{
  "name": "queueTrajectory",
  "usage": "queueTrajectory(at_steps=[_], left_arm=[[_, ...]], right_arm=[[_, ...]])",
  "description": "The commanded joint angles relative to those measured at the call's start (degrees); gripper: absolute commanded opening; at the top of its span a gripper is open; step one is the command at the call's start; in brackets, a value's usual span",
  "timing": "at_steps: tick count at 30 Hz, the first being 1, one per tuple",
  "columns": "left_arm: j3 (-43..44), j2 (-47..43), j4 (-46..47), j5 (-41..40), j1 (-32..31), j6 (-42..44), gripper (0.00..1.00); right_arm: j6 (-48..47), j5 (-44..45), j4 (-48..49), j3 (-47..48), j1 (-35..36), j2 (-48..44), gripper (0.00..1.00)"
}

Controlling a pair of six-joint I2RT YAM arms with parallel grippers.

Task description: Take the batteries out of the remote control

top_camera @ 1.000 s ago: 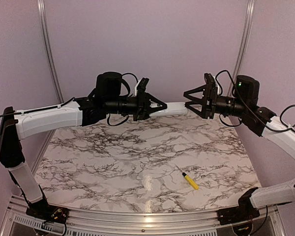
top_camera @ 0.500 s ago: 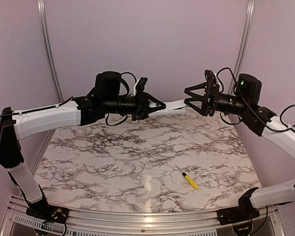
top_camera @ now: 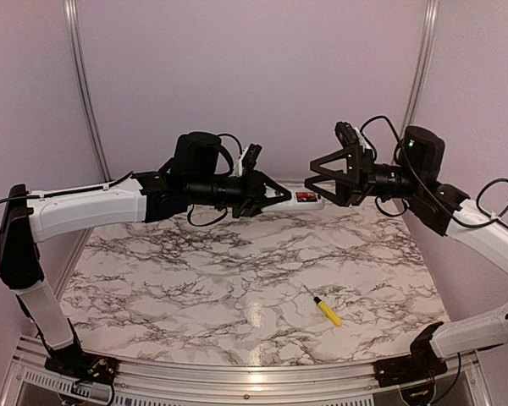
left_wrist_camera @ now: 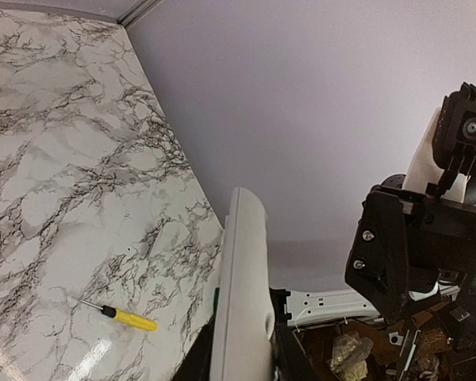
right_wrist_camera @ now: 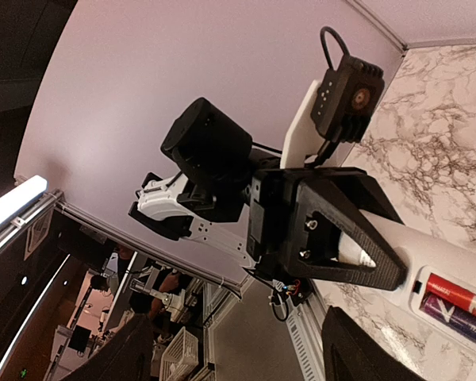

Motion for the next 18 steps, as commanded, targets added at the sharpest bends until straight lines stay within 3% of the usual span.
queueTrajectory(at_steps=[1,8,18], left_arm=[[-0.78,-0.69,-1.29,-3.44,-0.02,1.66,0.00],[-1.87,-1.47,-2.15,-5.24,0.08,2.62,0.00],[-7.84,-3.85,-3.49,-4.46,0.10,3.20,0.00]], right_arm=[[-0.36,-0.90,-0.12,1.10,0.37,0.69,0.70],[-3.03,-0.34,-3.24,2.11,0.31,1.30,0.70],[-14.00,5.65,-20.38,5.66,-0.13,1.75,0.73]])
